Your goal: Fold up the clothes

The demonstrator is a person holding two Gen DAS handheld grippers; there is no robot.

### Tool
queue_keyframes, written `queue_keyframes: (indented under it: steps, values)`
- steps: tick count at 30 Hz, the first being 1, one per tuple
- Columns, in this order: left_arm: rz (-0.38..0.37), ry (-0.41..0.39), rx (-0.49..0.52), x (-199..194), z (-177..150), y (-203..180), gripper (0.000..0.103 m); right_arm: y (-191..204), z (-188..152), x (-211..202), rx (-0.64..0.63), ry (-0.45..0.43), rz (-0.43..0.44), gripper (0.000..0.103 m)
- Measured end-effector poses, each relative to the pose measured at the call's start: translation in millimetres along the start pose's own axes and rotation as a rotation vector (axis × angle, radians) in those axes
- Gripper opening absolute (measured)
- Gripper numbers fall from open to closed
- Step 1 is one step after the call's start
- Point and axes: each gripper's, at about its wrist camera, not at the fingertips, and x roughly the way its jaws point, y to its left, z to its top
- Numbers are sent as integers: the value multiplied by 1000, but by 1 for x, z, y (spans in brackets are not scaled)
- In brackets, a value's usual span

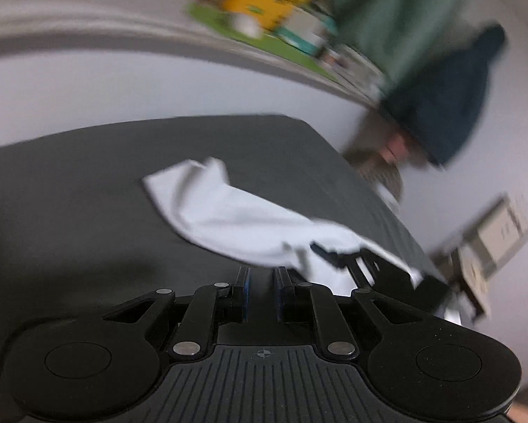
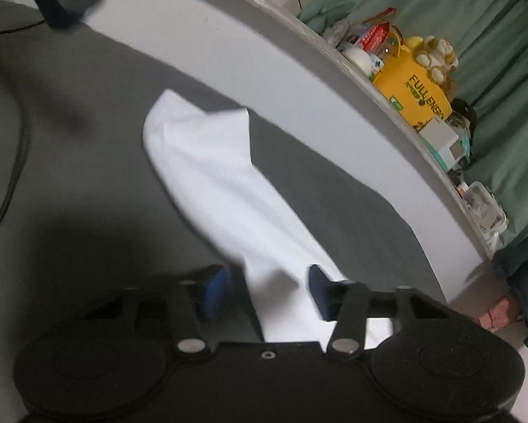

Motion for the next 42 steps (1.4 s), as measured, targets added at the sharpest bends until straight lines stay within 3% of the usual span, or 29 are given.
queue_keyframes:
  steps: [1,6,9,10,13,21,27,29,33,40,41,42]
  values:
    - [10,-12,-28,5,5,12,12,2,6,6,28,15,15,4]
    - [54,-89,-115,23,27,56,12,-7,21,7,269,10,87,5]
    - [55,-109,-195,40,41,76,12,-2,15,8,313,56,76,6]
    - [49,-117,-203,48,45,80,12,0,13,7,305,66,57,12]
    - [29,-116,-196,72,57,83,12,3,4,-15,282,54,-14,65]
    - [2,-39,-285,110,49,83,12,-24,-70,-149,664,1,105,65]
    - [138,-7,-305,117,39,89,12,-18,-123,-239,811,-74,155,68]
    - [184,35,-312,122,39,93,12,-20,-132,-247,859,-127,170,69]
    - [173,25,-412,127,35,101,12,-22,-150,-255,957,-214,207,74]
    - [220,1,-506,125,27,98,13,-22,-170,-225,1040,-169,267,74]
    - [192,-4,-508,127,27,96,13,-22,-172,-221,1051,-166,277,74]
    - [156,0,-509,129,27,96,32,-22,-174,-218,1060,-162,284,74]
